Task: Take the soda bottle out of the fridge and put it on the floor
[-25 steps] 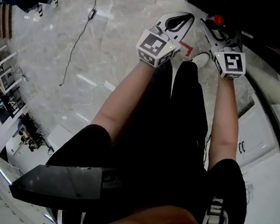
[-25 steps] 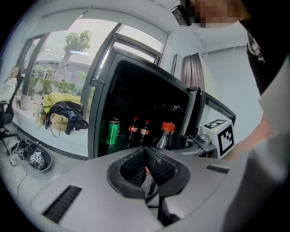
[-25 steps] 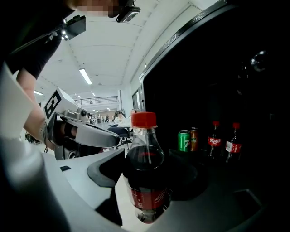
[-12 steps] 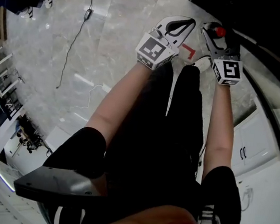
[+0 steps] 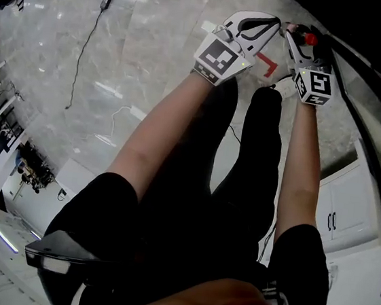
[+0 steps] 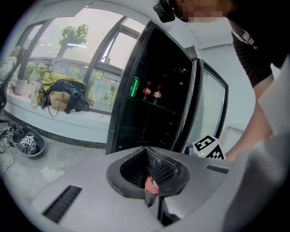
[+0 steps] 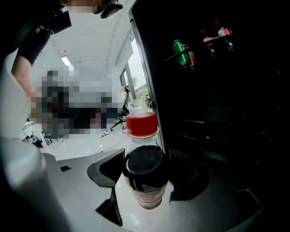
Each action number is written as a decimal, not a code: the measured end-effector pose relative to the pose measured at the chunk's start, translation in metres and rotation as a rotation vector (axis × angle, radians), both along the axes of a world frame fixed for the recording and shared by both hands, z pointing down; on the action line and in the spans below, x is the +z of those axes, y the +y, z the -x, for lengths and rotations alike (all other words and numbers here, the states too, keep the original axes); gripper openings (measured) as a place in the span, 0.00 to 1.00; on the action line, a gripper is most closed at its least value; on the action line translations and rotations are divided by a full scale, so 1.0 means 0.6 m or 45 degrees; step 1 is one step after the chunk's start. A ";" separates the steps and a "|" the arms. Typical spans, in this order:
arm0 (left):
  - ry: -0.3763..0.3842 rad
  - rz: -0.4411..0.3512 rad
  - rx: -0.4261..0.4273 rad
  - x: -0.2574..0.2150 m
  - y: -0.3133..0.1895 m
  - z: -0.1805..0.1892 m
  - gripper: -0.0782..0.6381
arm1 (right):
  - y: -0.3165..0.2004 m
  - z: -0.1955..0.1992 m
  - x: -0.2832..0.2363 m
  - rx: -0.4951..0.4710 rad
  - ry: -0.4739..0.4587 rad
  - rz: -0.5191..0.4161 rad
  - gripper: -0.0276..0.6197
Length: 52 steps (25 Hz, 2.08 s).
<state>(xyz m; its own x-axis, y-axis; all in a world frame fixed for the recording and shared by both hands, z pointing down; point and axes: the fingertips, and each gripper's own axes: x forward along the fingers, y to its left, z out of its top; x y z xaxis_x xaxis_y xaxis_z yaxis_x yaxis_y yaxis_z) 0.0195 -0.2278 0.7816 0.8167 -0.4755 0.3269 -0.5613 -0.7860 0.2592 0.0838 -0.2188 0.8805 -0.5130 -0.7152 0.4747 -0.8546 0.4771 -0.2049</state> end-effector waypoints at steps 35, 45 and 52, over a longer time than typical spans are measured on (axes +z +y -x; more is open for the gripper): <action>-0.022 0.091 -0.012 0.194 0.023 0.028 0.11 | 0.051 0.047 0.378 -0.251 0.308 0.254 0.51; 0.007 0.030 -0.038 -0.153 0.008 0.050 0.11 | 0.006 0.080 -0.196 -0.151 0.032 -0.078 0.51; 0.042 -0.046 0.114 -0.390 0.075 0.059 0.11 | 0.067 0.105 -0.568 -0.156 -0.189 -0.292 0.17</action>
<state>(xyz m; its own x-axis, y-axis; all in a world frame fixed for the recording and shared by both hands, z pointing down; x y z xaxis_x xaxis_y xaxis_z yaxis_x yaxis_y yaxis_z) -0.0162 -0.1829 0.5476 0.8665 -0.4110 0.2832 -0.4800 -0.8418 0.2470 0.0207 -0.1787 0.5397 -0.6540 -0.7234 0.2213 -0.7565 0.6231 -0.1986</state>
